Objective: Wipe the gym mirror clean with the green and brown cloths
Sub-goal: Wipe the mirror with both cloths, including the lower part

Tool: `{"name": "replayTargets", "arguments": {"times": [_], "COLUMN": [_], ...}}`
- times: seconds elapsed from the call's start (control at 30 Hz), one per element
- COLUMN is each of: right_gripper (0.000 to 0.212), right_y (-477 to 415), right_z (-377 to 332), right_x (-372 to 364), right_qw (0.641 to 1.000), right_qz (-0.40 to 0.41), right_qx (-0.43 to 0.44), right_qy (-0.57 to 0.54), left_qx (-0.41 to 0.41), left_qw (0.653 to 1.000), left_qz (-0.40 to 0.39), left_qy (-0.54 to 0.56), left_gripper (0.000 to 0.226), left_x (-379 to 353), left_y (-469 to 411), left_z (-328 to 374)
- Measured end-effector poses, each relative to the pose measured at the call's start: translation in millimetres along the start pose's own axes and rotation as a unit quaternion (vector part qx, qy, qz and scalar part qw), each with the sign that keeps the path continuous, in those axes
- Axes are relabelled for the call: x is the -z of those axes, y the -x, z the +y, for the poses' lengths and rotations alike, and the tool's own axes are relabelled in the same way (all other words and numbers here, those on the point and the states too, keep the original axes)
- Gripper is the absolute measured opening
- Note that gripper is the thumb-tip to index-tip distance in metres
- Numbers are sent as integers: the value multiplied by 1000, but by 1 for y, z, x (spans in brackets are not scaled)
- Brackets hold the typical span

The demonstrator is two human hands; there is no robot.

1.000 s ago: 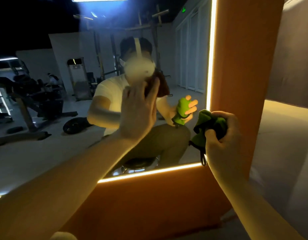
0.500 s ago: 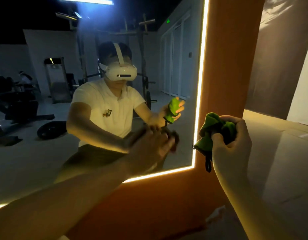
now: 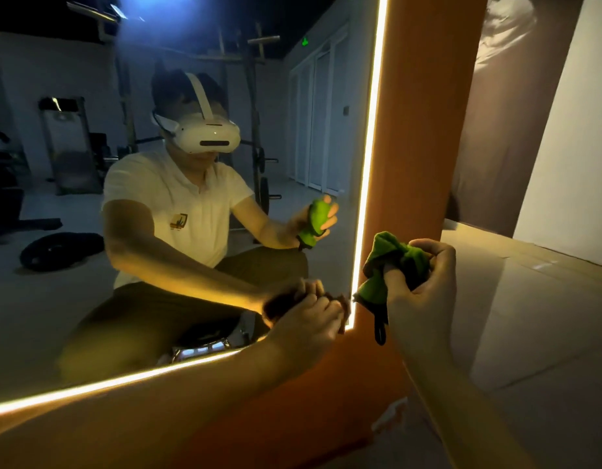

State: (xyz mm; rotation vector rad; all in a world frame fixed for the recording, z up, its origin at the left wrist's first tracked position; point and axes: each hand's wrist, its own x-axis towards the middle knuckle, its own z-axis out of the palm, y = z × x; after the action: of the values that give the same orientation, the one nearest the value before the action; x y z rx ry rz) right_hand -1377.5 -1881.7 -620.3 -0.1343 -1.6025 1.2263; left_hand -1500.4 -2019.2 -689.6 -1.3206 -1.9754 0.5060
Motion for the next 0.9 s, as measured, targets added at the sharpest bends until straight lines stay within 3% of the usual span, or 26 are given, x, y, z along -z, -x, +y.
{"name": "replayTargets", "arguments": {"times": [0.1,0.17,0.27,0.37,0.47,0.53,0.6,0.63,0.67,0.73,0.83,0.9], "right_gripper": [46,48,45,48,51,39,20,19,24,33,33,27], "right_y": [5,9,16,36,62,74,81,84,85,89,105,119], "right_z": [-6,-11,-12,-13,-26,-36,-49,-57,-66,-78,-92,-98], "right_x": [-9,-16,-33,-64,-98,-115,-126,-128,-129,-131,-145,-157], "right_qw": [997,988,976,968,954,940,912,885,851,799,784,788], "right_qz": [-42,-82,-167,-239,-292,-332,-372,-390,-403,-422,-459,-428], "right_qx": [-36,-65,-98,-76,-70,-79,-150,-202,-254,-302,-287,-319], "right_qy": [-53,-110,-99,-16,6,0,-91,-157,-222,-303,-304,-307], "left_qx": [128,241,383,451,489,493,483,482,486,512,546,539], "left_qw": [980,928,793,675,548,455,381,366,366,411,551,641], "left_qz": [-23,14,138,219,232,222,213,207,200,187,183,159], "left_qy": [148,284,453,542,638,708,759,769,768,731,604,522], "left_gripper": [50,52,43,39,36,31,29,30,30,26,23,26], "left_x": [20,42,75,109,137,151,158,159,159,158,155,155], "left_y": [31,53,84,109,123,130,139,145,151,164,180,189], "left_z": [-15,-36,-62,-75,-78,-80,-84,-86,-88,-88,-83,-78]}}
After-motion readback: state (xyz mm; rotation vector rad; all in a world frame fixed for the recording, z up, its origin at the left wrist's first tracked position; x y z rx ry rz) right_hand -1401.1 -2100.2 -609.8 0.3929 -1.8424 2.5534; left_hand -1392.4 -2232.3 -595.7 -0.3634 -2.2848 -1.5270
